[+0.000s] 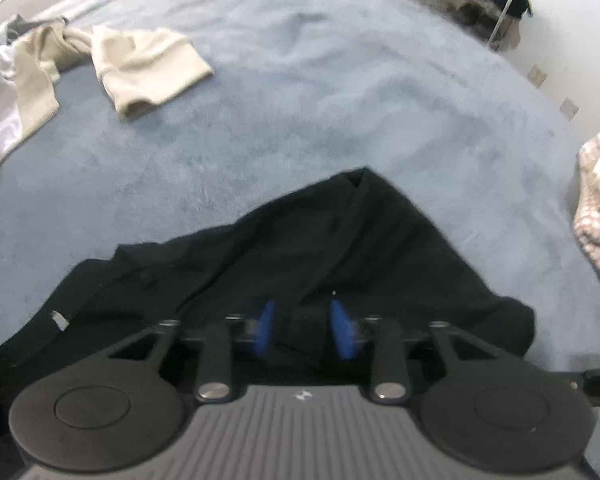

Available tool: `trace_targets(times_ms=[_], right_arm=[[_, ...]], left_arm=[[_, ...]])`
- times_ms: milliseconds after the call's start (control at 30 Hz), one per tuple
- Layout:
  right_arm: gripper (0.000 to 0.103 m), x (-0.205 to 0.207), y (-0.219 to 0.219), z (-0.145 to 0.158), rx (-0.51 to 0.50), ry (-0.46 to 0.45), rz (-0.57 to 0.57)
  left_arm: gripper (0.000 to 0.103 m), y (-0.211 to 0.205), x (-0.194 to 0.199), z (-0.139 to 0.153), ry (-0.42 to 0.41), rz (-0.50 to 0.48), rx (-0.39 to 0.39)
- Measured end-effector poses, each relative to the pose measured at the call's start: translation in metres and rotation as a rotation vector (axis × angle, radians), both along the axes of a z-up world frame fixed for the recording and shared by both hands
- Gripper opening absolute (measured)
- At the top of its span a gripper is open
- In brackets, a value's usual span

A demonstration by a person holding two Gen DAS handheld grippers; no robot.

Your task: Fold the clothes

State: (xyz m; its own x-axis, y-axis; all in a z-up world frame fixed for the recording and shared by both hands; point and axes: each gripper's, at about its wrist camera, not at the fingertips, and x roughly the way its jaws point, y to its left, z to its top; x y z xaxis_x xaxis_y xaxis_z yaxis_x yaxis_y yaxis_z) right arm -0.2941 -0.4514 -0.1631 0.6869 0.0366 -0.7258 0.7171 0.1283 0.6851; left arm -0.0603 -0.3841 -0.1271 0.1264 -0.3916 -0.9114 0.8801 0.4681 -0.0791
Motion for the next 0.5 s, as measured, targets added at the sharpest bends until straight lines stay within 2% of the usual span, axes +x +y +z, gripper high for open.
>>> trace_targets(times_ms=[67, 200, 267, 367, 500], right_arm=[[0.039, 0.002, 0.002, -0.003, 0.003, 0.003, -0.004], [0.033, 0.006, 0.005, -0.013, -0.003, 0.018, -0.004], [0.018, 0.008, 0.005, -0.015, 0.001, 0.016, -0.005], [0.007, 0.008, 0.008, -0.010, -0.012, 0.008, 0.004], [0.004, 0.010, 0.014, 0.003, -0.023, -0.020, 0.025]], left_arm=[[0.011, -0.003, 0.000, -0.004, 0.000, 0.001, 0.022], [0.003, -0.004, 0.000, -0.003, 0.010, 0.010, 0.019], [0.003, -0.004, -0.001, 0.000, 0.010, 0.002, 0.019], [0.003, -0.004, -0.001, 0.007, 0.002, -0.015, 0.015], [0.003, -0.005, 0.003, 0.021, 0.011, -0.028, 0.000]])
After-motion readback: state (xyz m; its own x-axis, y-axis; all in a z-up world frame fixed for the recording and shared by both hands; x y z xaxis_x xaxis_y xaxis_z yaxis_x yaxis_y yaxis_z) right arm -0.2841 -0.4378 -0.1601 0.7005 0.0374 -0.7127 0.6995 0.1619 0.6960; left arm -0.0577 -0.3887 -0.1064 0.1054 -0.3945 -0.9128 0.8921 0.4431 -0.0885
